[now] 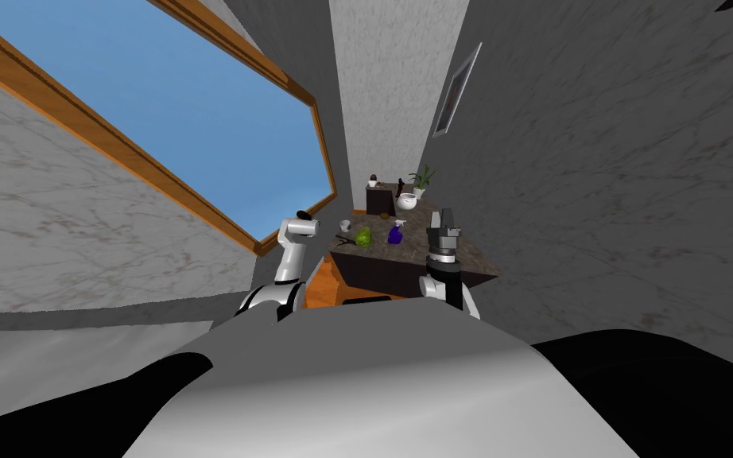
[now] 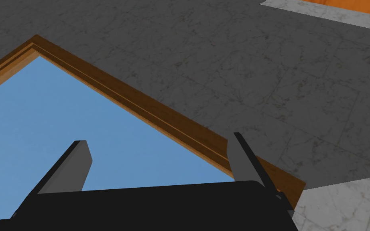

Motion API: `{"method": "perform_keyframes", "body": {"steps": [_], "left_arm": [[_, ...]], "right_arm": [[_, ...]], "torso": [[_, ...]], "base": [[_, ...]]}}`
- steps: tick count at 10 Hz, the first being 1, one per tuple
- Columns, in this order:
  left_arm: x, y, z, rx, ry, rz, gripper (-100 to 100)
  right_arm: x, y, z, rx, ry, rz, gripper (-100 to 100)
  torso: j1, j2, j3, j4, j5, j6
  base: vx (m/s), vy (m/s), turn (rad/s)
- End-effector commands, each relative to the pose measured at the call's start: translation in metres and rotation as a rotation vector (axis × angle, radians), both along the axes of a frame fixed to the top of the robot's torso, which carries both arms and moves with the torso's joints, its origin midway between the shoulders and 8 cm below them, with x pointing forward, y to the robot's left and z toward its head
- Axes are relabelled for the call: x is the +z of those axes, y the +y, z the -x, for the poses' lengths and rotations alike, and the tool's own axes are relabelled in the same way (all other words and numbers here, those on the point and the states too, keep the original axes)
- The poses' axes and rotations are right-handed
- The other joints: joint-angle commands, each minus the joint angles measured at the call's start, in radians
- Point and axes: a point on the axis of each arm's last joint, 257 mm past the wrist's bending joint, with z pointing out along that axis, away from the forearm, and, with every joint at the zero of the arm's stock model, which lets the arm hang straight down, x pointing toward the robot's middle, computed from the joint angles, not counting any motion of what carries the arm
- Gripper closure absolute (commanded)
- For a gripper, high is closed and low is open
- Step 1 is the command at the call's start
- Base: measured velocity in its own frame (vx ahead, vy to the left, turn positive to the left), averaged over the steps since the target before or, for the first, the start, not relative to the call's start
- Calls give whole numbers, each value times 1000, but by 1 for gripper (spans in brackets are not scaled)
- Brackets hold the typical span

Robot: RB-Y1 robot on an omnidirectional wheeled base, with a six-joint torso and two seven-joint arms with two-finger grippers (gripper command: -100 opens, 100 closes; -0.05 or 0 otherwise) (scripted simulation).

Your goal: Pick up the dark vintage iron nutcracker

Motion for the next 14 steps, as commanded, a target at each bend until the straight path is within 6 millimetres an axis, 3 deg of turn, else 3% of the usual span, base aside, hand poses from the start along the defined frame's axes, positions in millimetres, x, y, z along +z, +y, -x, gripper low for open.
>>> {"method": "perform_keyframes", "body": {"steps": [1,9,14], "left_arm": [[3,11,2,20,36,-4,-100],[20,58,18,108,200,6,-100],[3,70,40,138,352,59,-100]], "right_arm": [[0,0,0,0,0,0,0],[0,0,0,0,0,0,0],[0,0,0,0,0,0,0]], "torso": [[0,0,0,0,0,0],[-3,2,1,0,-1,0],[-5,-1,0,0,-1,0]], "base": [[-12,-25,-28],[-28,-49,-34],[-2,-94,-66]]}}
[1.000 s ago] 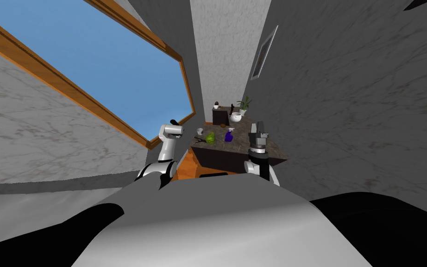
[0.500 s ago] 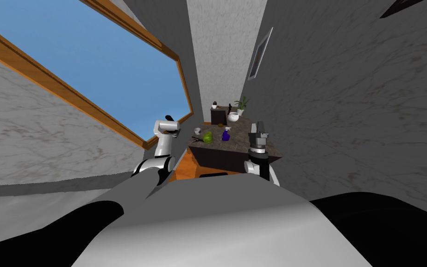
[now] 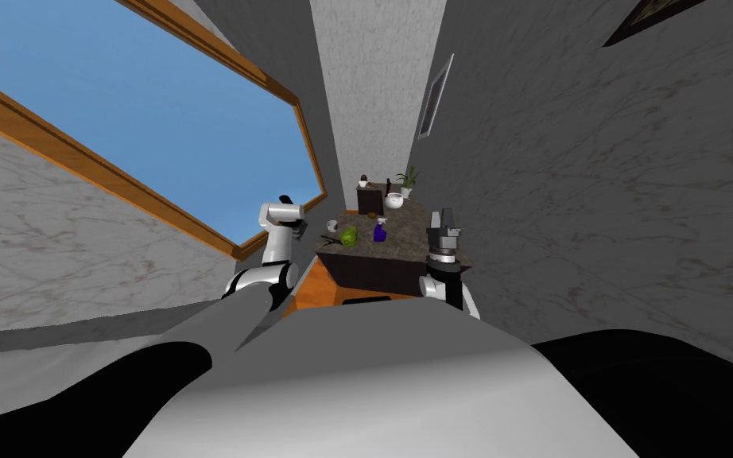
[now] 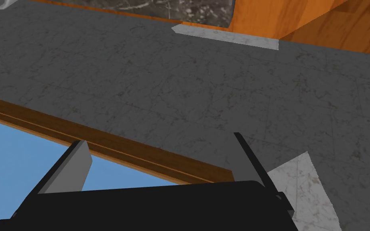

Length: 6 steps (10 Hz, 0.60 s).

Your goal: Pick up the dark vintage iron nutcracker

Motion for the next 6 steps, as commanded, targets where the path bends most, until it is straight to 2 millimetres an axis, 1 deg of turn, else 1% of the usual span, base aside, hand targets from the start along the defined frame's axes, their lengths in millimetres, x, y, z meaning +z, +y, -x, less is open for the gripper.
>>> {"method": "perform_keyframes", "body": {"steps": [1,3,5,6], "left_arm": [[-11,0,8,4,53,24,-100],[-33,-4,19,3,123,58,-100],[-62,-12,35,-3,203,96,-100],[-79,-17,45,-6,245,115,-100]], "right_arm": [[0,0,0,0,0,0,0],[0,0,0,0,0,0,0],[0,0,0,0,0,0,0],[0,0,0,0,0,0,0]], "torso": [[0,0,0,0,0,0],[-1,-4,-2,-1,0,0],[-2,-5,-3,-1,0,0],[-2,-5,-3,-1,0,0]], "base": [[59,-108,-72],[83,-114,-105],[96,-128,-103],[119,-87,-93]]}}
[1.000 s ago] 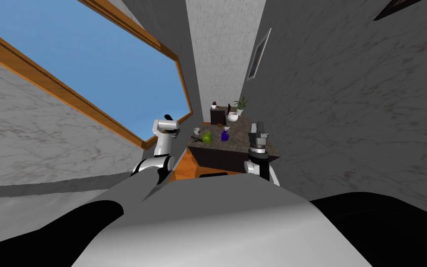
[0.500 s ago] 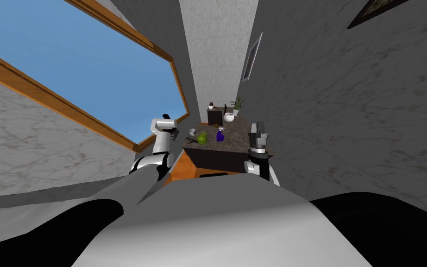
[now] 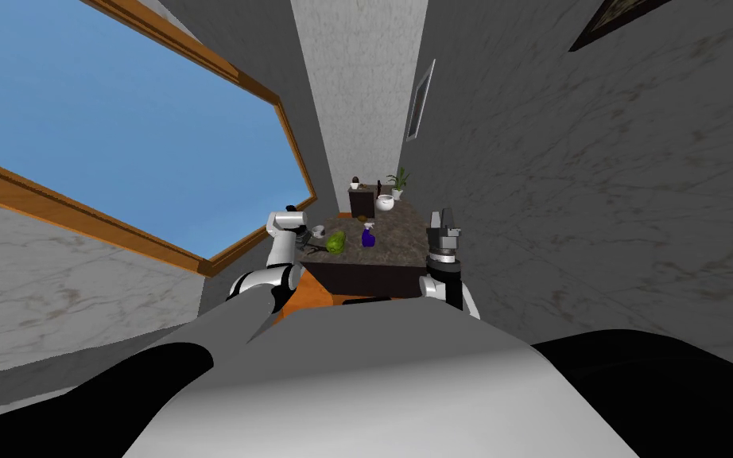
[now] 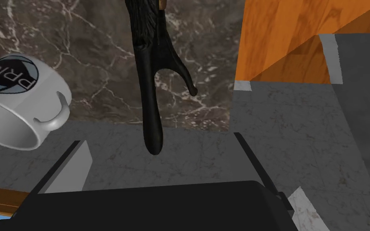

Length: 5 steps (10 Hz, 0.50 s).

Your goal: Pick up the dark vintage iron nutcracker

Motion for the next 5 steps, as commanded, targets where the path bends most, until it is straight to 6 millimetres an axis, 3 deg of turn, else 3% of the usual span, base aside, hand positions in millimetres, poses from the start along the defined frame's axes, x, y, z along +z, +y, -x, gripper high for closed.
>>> {"method": "perform_keyframes", "body": {"steps": [1,4,5], "left_arm": [[-10,-2,4,-2,29,13,-100],[-43,-11,24,-8,109,48,-100],[-34,-9,19,-7,90,40,-100]], "right_arm": [[0,0,0,0,0,0,0],[0,0,0,0,0,0,0],[0,0,0,0,0,0,0]], "torso": [[0,0,0,0,0,0],[4,4,2,1,1,0],[4,5,3,1,1,0]], "base": [[93,-53,-35],[49,-40,-44],[0,0,0]]}}
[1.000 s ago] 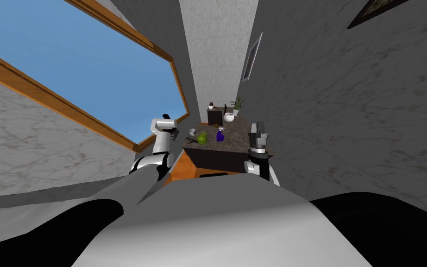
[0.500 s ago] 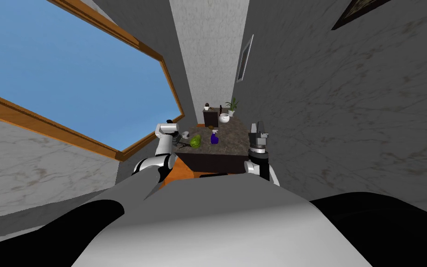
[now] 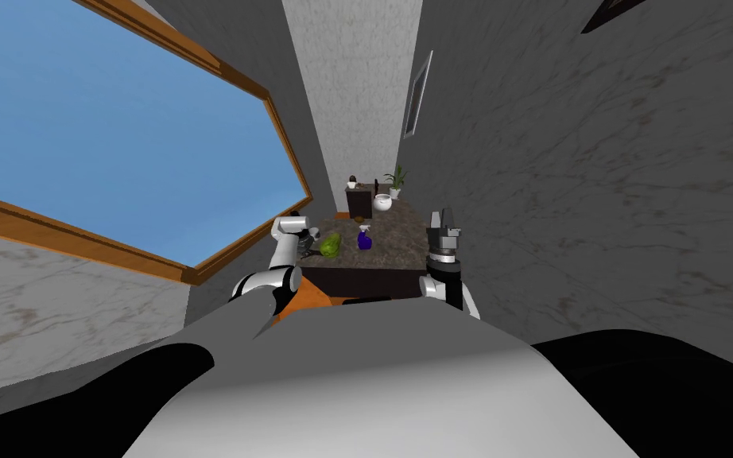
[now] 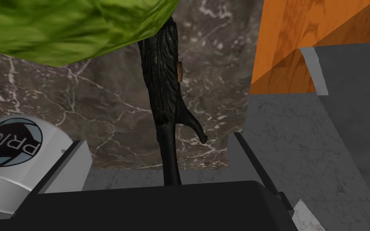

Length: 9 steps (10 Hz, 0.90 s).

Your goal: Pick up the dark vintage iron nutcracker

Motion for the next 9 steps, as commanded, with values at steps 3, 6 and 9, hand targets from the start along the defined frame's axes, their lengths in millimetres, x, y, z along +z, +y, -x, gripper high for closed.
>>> {"method": "perform_keyframes", "body": {"steps": [3,6,9], "left_arm": [[-15,-1,1,1,1,0,-100],[-20,-1,1,1,2,1,100],[-17,0,-1,2,-5,-1,100]], "right_arm": [[0,0,0,0,0,0,0],[0,0,0,0,0,0,0],[0,0,0,0,0,0,0]], "torso": [[1,1,1,0,0,0],[1,1,1,0,0,0],[2,-1,-2,-3,3,1]], "base": [[4,5,-15],[3,4,-10],[0,0,0]]}}
